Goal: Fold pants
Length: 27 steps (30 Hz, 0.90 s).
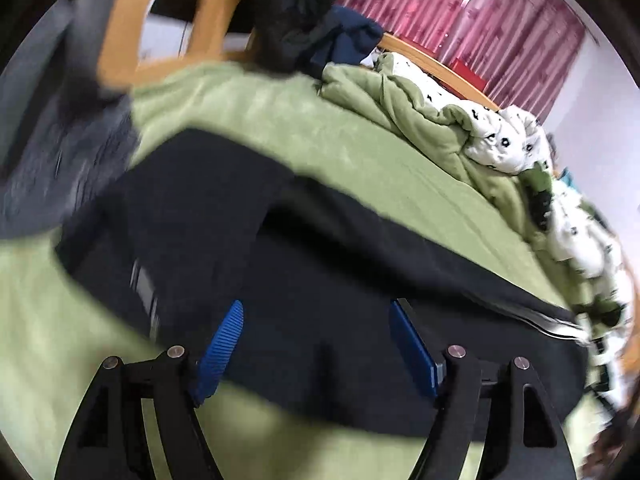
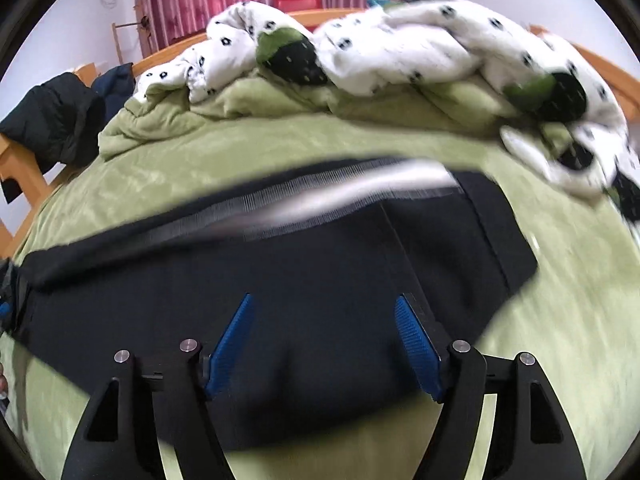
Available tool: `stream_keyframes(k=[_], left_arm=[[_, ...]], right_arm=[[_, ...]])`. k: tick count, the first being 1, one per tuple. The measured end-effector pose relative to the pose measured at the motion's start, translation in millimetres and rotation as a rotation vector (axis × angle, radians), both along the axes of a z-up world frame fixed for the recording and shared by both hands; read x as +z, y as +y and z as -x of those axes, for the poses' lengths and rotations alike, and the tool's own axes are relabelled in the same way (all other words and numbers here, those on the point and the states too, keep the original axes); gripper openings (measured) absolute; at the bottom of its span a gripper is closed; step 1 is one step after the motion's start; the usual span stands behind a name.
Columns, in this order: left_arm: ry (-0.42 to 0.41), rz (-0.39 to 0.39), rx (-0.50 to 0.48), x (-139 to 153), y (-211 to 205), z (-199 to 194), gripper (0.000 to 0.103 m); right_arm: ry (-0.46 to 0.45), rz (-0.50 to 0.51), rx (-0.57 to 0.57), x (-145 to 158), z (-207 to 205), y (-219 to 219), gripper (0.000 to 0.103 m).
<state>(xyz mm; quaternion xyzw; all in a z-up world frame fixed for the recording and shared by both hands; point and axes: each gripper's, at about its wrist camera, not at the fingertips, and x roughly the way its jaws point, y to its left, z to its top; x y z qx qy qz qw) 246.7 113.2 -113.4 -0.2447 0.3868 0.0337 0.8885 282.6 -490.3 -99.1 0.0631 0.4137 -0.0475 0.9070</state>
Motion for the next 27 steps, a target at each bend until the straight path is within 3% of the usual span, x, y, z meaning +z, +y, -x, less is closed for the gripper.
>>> stream_keyframes(k=[3,7,10,15,19,21,23,24,25,27], left_arm=[[0.009,0.084,-0.015,-18,3,35,0.074],[0.037,0.091,-0.063,-41,-5,47,0.074],[0.06,0.093,-0.071,-54,-8,34,0.074],[0.021,0.143,-0.008,-61,1,5,0.077],[0.025,0.082,-0.002,-60,1,-28,0.076],[0.033,0.053,0.027,-61,2,-38,0.068],[0.054,0.012,0.07,-62,4,-43,0.04],[0.065,-0.009,0.089,-62,5,-45,0.033],[0.068,-0.027,0.1,-61,6,-45,0.022],[0.06,-0.03,0.093,-59,7,-42,0.016]], right_arm=[[0.043,-0.086,-0.033,-19,34,-17,0.073],[0.079,-0.19,-0.075,-45,53,-37,0.073],[0.079,-0.241,-0.111,-56,48,-50,0.073],[0.055,-0.374,-0.191,-77,27,-72,0.074],[0.013,-0.408,-0.229,-80,2,-80,0.076],[0.007,-0.4,-0.24,-82,-14,-81,0.075],[-0.001,-0.347,-0.271,-82,-29,-83,0.047],[-0.021,-0.323,-0.315,-82,-31,-85,0.028],[-0.036,-0.347,-0.331,-82,-34,-87,0.023],[-0.034,-0.323,-0.333,-76,-36,-86,0.017]])
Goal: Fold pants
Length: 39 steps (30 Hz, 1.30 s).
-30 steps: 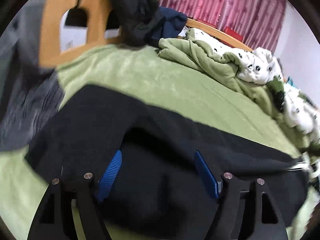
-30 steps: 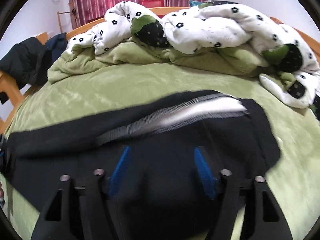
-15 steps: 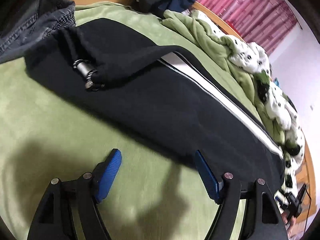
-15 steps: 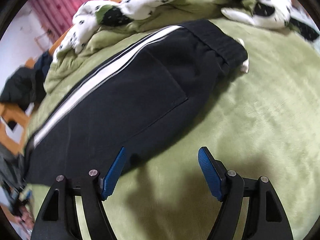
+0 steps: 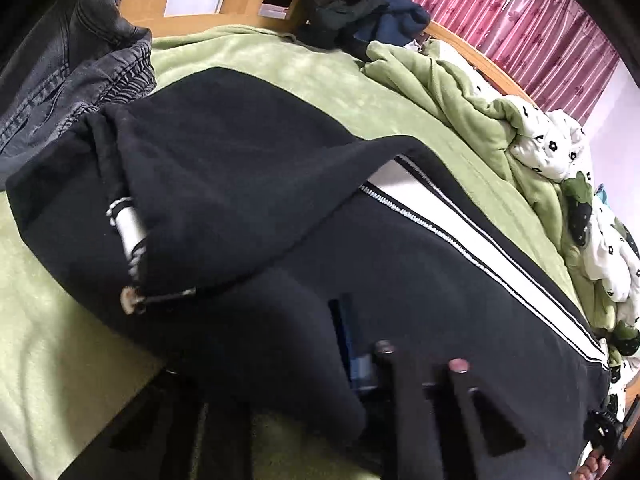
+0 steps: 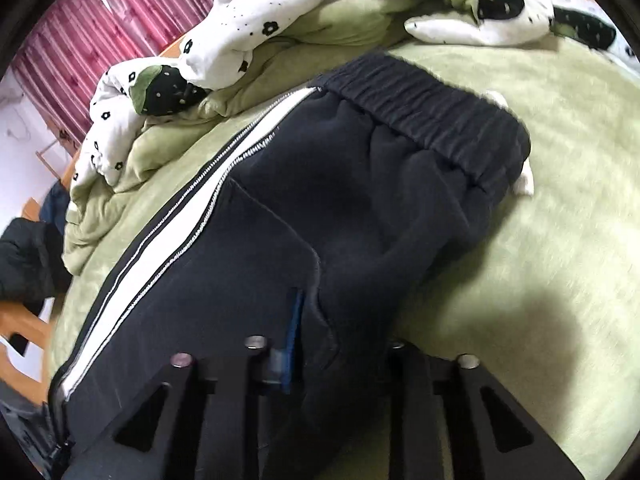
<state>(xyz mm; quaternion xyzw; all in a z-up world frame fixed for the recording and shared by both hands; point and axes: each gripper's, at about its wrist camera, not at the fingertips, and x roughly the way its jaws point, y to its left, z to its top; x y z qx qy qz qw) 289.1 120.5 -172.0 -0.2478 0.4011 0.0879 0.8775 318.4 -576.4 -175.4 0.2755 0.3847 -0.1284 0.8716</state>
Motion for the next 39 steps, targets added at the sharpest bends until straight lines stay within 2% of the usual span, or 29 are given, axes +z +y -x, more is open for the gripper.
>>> stream_keyframes(k=[4,9,15,17,20,22,26,30,33,34,35,37,39], left_arm=[[-0.008,-0.059,-0.024,14,-5,14,0.012],[-0.009,-0.039,-0.078,29,-15,49,0.01],[-0.001,-0.097,-0.216,39,-60,112,0.01],[0.003,-0.083,-0.255,40,-72,136,0.01],[0.008,-0.051,-0.306,40,-88,173,0.01],[0.013,-0.058,-0.34,38,-102,194,0.01],[0.016,-0.179,-0.365,35,-121,209,0.011],[0.075,-0.176,-0.384,36,-119,204,0.019],[0.075,-0.17,-0.388,40,-116,213,0.039],[0.068,-0.176,-0.384,41,-116,220,0.052],[0.06,-0.177,-0.381,41,-120,224,0.056],[0.04,-0.173,-0.382,41,-121,239,0.056],[0.025,-0.181,-0.377,43,-123,253,0.056]], right_arm=[[-0.059,0.048,0.025,34,19,0,0.013],[-0.078,0.014,0.025,56,60,-16,0.012],[-0.093,0.047,-0.006,81,138,-51,0.012],[-0.086,0.056,-0.018,89,173,-69,0.012],[-0.072,0.071,-0.034,95,213,-94,0.012],[-0.056,0.092,-0.048,95,238,-111,0.012],[-0.004,0.135,-0.07,76,267,-119,0.013],[0.082,0.157,-0.067,47,268,-114,0.026],[0.043,0.162,-0.078,45,290,-118,0.045],[0.024,0.159,-0.098,46,297,-120,0.05],[-0.001,0.147,-0.109,48,303,-124,0.052],[-0.041,0.112,-0.131,50,310,-132,0.064],[-0.032,0.094,-0.148,47,301,-140,0.073]])
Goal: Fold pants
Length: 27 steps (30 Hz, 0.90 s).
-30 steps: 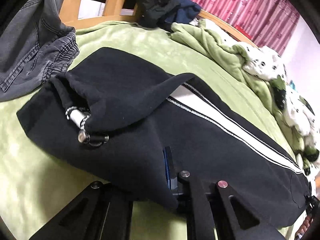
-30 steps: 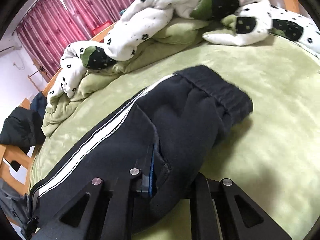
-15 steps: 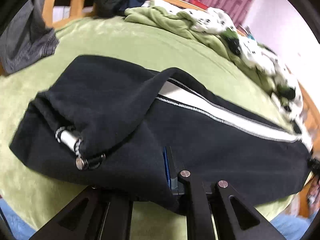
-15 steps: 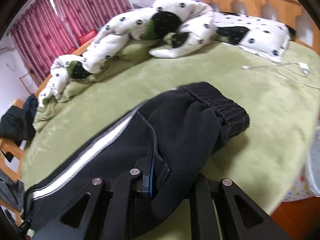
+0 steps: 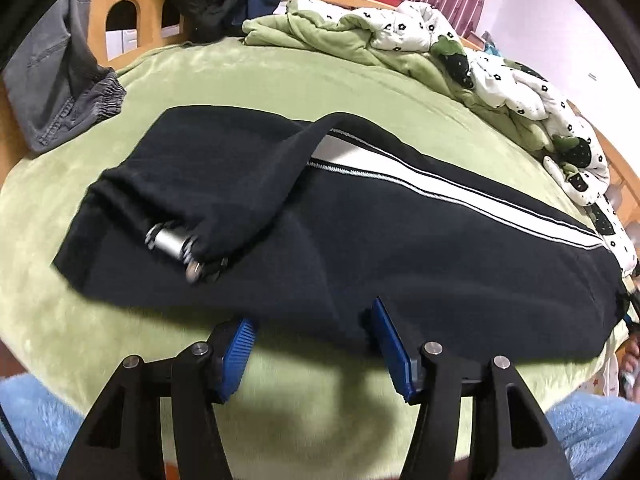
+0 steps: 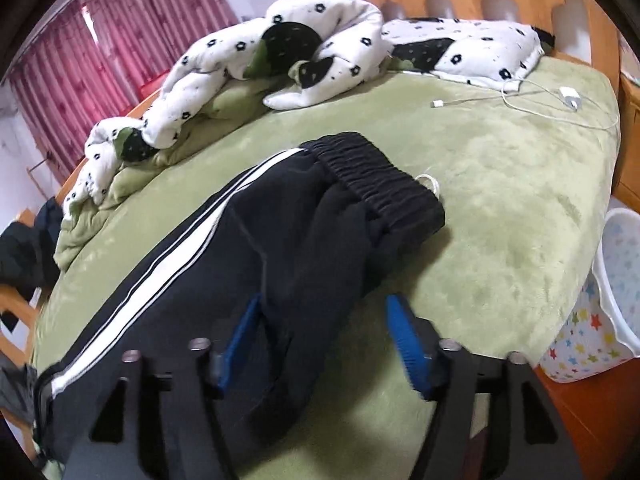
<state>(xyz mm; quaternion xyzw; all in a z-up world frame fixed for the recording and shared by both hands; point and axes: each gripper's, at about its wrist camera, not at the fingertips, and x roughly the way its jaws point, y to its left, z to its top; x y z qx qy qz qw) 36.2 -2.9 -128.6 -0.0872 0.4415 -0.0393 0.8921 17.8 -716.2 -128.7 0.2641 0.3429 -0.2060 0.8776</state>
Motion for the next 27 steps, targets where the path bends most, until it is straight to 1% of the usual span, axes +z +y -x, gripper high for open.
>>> stream_keyframes(k=[1,3,4,5,6,7,8,10,11,12,13,15,17,18,20,21,22,23,24,25,27], left_arm=[[-0.023,-0.019,0.005,4,0,10,0.056],[-0.065,-0.052,0.017,13,1,22,0.058],[-0.081,-0.07,0.031,17,4,26,0.061],[-0.088,-0.083,0.046,19,7,27,0.062],[-0.091,-0.101,0.066,22,12,28,0.062],[-0.088,-0.111,0.083,24,17,26,0.062],[-0.087,-0.113,0.101,26,23,24,0.062],[-0.083,-0.102,0.129,26,32,19,0.062],[-0.079,-0.099,0.137,26,36,16,0.062],[-0.081,-0.09,0.136,26,38,13,0.062],[-0.087,-0.08,0.126,26,40,10,0.062],[-0.094,-0.103,0.104,26,37,0,0.062],[-0.079,-0.153,0.091,22,34,-14,0.061],[-0.062,-0.166,0.087,18,33,-21,0.057],[-0.046,-0.183,0.059,8,31,-35,0.02],[-0.052,-0.201,0.04,7,29,-41,0.018],[-0.076,-0.239,0.026,11,29,-49,0.016],[-0.12,-0.271,0.034,19,31,-56,0.016],[-0.167,-0.286,0.053,29,36,-66,0.016],[-0.194,-0.282,0.067,39,43,-80,0.016],[-0.186,-0.26,0.07,55,60,-114,0.019]], right_arm=[[0.0,-0.018,-0.011,-2,-6,-4,0.073],[-0.031,-0.115,-0.039,-12,-20,-17,0.073],[-0.047,-0.165,-0.056,-17,-26,-24,0.063],[-0.062,-0.197,-0.07,-21,-30,-29,0.052],[-0.053,-0.187,-0.115,-20,-34,-33,0.036],[-0.06,-0.156,-0.13,-14,-36,-38,0.031],[-0.088,-0.15,-0.126,-8,-36,-43,0.03],[-0.137,-0.198,-0.138,-5,-33,-51,0.032],[-0.118,-0.214,-0.148,-8,-34,-52,0.033],[-0.057,-0.197,-0.149,-11,-37,-50,0.04],[-0.006,-0.166,-0.144,-13,-38,-47,0.045],[0.052,-0.108,-0.105,-13,-31,-41,0.049],[0.09,-0.052,-0.101,-9,-15,-35,0.052],[0.099,-0.035,-0.103,-6,-6,-33,0.053],[0.107,-0.017,-0.097,2,8,-26,0.053],[0.12,-0.001,-0.094,8,14,-20,0.053],[0.133,0.024,-0.096,16,18,-13,0.053],[0.145,0.064,-0.098,27,19,-2,0.053],[0.145,0.086,-0.092,35,19,6,0.053],[0.14,0.114,-0.074,46,16,19,0.053],[0.126,0.15,-0.031,65,3,45,0.053]])
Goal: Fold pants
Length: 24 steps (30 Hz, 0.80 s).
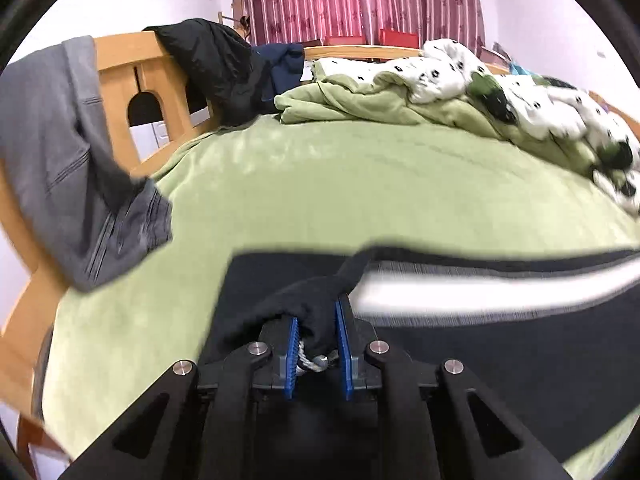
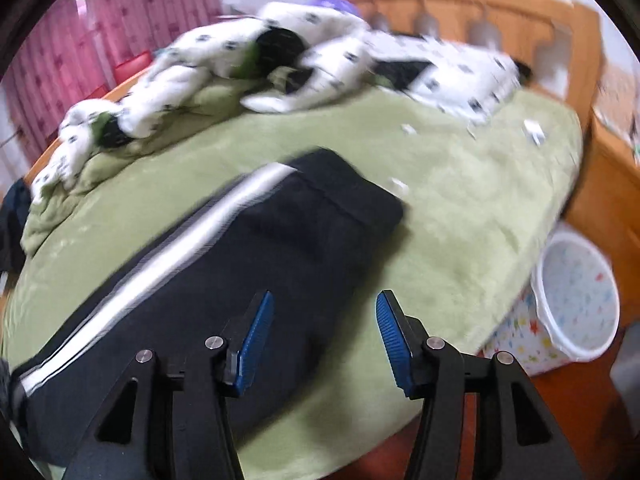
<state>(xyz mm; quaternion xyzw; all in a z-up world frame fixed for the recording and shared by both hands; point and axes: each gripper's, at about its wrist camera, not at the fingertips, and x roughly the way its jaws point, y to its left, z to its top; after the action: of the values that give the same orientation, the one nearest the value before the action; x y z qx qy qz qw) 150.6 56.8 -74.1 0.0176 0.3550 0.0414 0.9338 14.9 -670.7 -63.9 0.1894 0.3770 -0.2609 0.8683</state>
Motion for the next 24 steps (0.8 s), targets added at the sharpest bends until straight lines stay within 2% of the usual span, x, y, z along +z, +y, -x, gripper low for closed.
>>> stream_keyframes(k=[1,3,4,7,8,9,11,14,17,19,20,21,22,23,24], left_arm=[[0.013,0.015,0.002,4,8,-14,0.021],[0.068,0.036,-0.017,6,21,-36,0.033],[0.094,0.032,-0.026,5,27,-43,0.045],[0.114,0.059,-0.083,0,40,-45,0.049],[0.121,0.061,-0.098,-1,43,-44,0.057],[0.114,0.059,-0.102,-2,44,-44,0.061],[0.08,0.076,-0.123,-2,46,-42,0.063],[0.093,0.112,-0.131,-14,51,-53,0.066],[0.176,0.092,-0.068,-40,57,-74,0.066],[0.229,0.089,-0.043,-54,63,-86,0.066],[0.235,0.103,-0.035,-57,67,-89,0.059],[0.225,0.13,-0.039,-57,69,-90,0.048],[0.211,0.14,-0.043,-55,71,-91,0.017],[0.193,0.148,-0.047,-49,75,-92,0.017],[0.178,0.19,-0.047,-43,83,-91,0.017]], right_arm=[[-0.005,0.008,0.021,7,-9,12,0.054],[-0.013,0.011,0.087,19,-31,43,0.054],[-0.012,0.006,0.131,23,-45,60,0.056],[-0.008,0.008,0.259,30,-83,114,0.056],[-0.005,0.018,0.294,31,-94,130,0.057],[-0.002,0.033,0.333,31,-106,149,0.058],[-0.002,0.062,0.406,29,-127,182,0.059],[0.006,0.096,0.496,21,-156,221,0.059],[0.023,0.1,0.565,8,-175,248,0.059],[0.014,0.085,0.583,-2,-182,251,0.059],[0.007,0.069,0.593,-7,-183,250,0.059],[0.006,0.05,0.608,-14,-186,250,0.059],[0.013,0.039,0.625,-20,-191,249,0.059],[0.023,0.038,0.65,-26,-194,249,0.059],[0.032,0.047,0.671,-28,-202,247,0.059]])
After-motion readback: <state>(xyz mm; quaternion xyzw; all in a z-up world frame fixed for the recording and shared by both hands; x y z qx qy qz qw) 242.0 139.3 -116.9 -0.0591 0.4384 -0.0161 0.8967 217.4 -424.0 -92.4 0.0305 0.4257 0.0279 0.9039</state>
